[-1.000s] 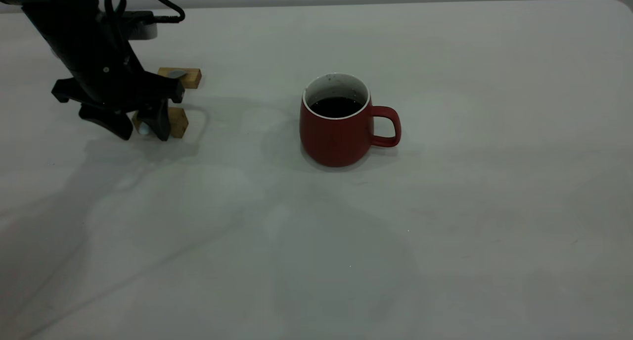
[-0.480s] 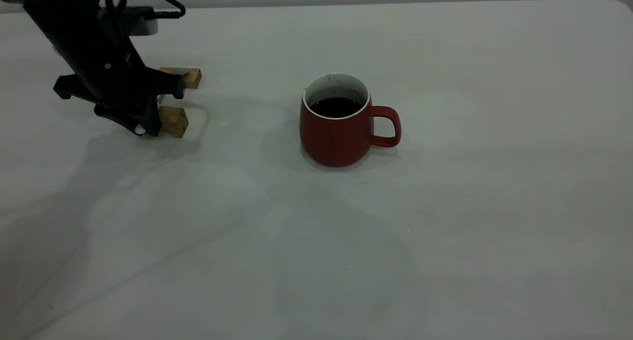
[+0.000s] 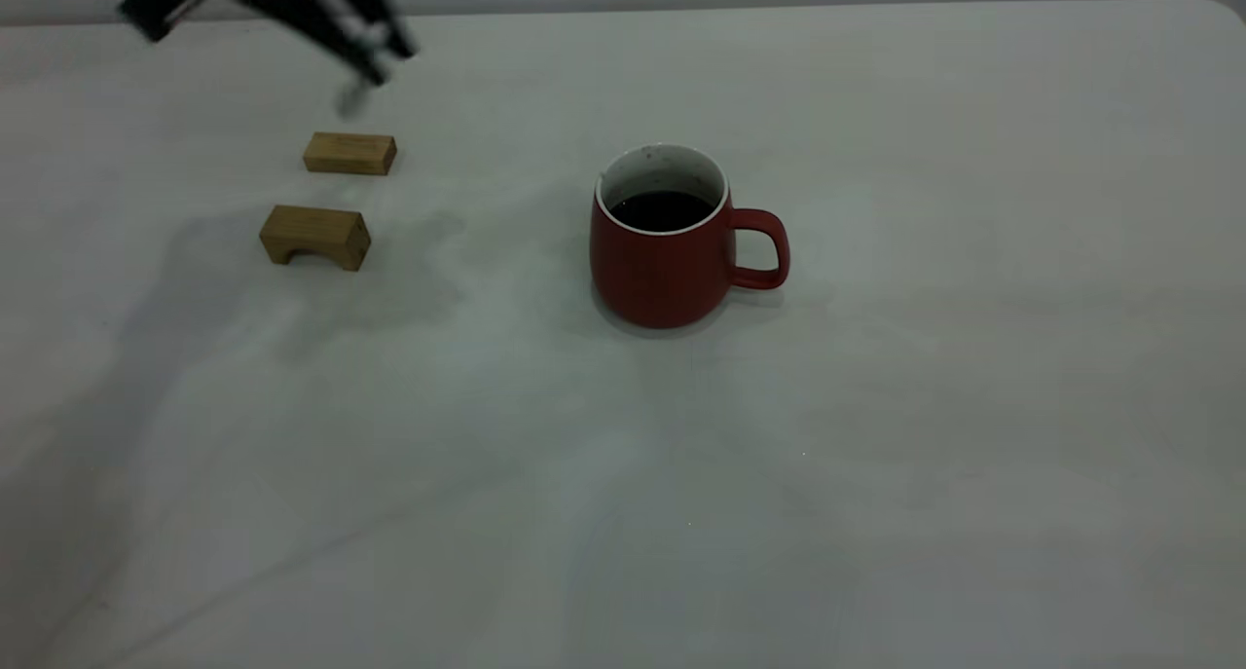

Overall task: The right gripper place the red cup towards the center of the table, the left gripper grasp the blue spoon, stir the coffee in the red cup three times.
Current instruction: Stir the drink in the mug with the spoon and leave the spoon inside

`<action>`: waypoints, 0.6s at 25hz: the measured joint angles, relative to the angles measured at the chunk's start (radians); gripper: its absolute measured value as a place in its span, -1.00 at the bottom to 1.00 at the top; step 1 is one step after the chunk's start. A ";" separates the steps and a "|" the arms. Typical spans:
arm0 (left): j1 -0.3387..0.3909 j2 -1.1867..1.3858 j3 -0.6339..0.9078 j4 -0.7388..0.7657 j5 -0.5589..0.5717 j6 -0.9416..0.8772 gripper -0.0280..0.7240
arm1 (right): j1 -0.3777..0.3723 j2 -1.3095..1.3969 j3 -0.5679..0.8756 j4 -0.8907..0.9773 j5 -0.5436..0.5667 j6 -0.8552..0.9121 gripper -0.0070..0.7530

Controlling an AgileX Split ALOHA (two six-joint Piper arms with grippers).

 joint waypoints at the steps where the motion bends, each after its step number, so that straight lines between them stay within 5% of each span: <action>1: 0.000 0.000 -0.001 -0.080 0.029 -0.068 -0.48 | 0.000 0.000 0.000 0.000 0.000 0.000 0.55; 6: -0.010 0.003 -0.008 -0.356 0.076 -0.233 -0.48 | 0.000 0.000 0.000 0.001 0.000 0.000 0.55; 15: -0.076 0.120 -0.008 -0.621 0.041 -0.224 -0.48 | 0.000 0.000 0.000 0.001 0.000 0.000 0.55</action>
